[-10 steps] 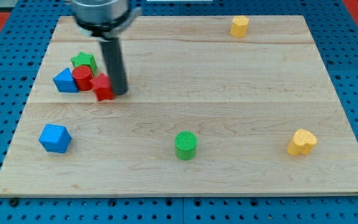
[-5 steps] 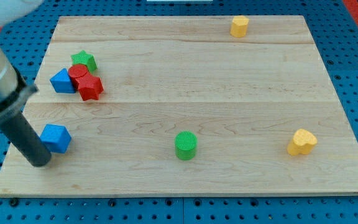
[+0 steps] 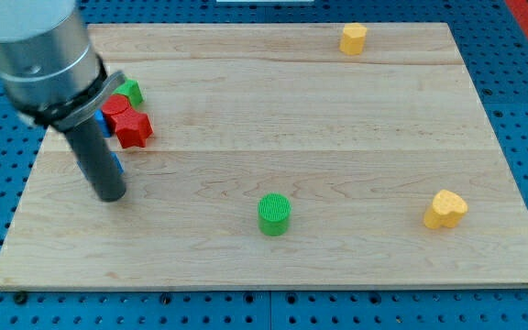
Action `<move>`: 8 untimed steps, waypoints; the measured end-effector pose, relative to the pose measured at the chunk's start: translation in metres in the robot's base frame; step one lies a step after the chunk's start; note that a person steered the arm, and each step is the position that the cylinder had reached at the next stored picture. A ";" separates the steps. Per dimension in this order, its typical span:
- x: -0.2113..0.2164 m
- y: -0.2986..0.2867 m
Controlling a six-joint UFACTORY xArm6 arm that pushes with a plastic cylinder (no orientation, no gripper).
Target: Push the blue cube closer to the group of blocks
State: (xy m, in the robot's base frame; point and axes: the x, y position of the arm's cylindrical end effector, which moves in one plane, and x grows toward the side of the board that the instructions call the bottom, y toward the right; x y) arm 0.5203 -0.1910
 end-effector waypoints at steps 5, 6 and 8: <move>-0.038 -0.007; -0.044 -0.006; -0.038 0.164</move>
